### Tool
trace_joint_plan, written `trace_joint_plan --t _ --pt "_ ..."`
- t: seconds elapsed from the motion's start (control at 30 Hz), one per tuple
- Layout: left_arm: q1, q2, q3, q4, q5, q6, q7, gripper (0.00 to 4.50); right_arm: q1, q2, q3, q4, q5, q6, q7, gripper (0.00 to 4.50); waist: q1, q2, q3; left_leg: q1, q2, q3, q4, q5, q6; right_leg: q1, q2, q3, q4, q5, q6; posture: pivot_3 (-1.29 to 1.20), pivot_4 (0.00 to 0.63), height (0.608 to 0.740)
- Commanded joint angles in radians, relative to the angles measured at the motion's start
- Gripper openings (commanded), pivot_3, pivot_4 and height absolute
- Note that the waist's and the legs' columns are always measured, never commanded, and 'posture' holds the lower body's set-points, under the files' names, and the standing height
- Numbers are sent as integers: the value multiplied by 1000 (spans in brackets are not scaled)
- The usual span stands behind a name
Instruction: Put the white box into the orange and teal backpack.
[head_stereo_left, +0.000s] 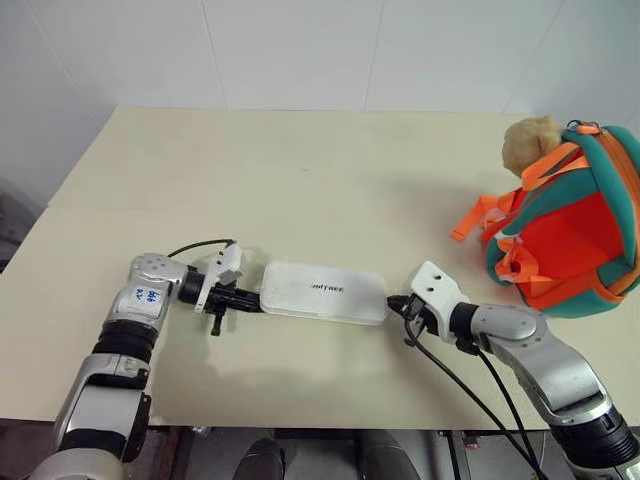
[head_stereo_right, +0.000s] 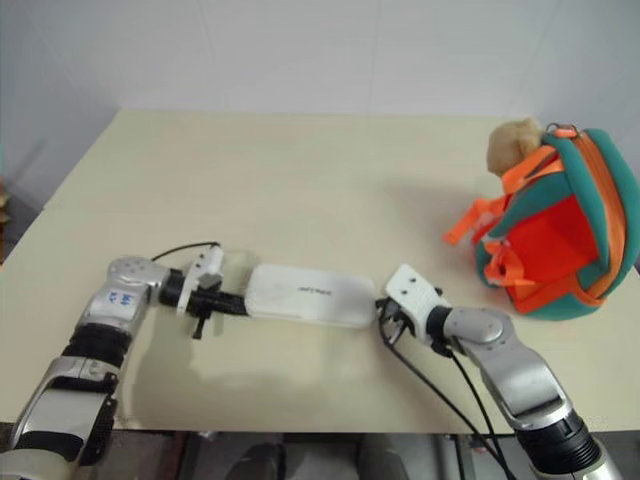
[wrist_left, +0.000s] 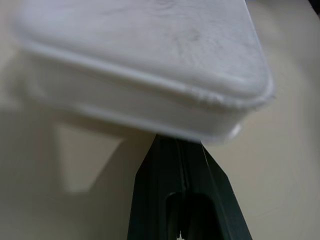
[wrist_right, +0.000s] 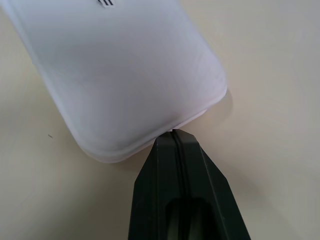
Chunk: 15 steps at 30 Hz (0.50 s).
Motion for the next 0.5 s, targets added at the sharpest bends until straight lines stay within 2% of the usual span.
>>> trace_joint_plan --t 0.03,0.23,0.5 --pt "27 7 -15 -99 -41 39 -12 0 -13 -10 -5 -15 12 -21 32 119 0 0 0 0 0 0 0 0 0 0 0 0 0 0 0 0 150 740" --pt "62 29 -22 -152 -50 75 6 0 -10 -16 -7 -10 3 -26 50 119 0 0 0 0 0 0 0 0 0 0 0 0 -1 0 0 0 150 740" --pt "73 97 -39 -123 -19 55 33 0 1 -25 -13 -2 -4 -31 52 119 -1 0 0 1 0 0 0 0 0 0 0 0 -2 0 0 0 150 740"
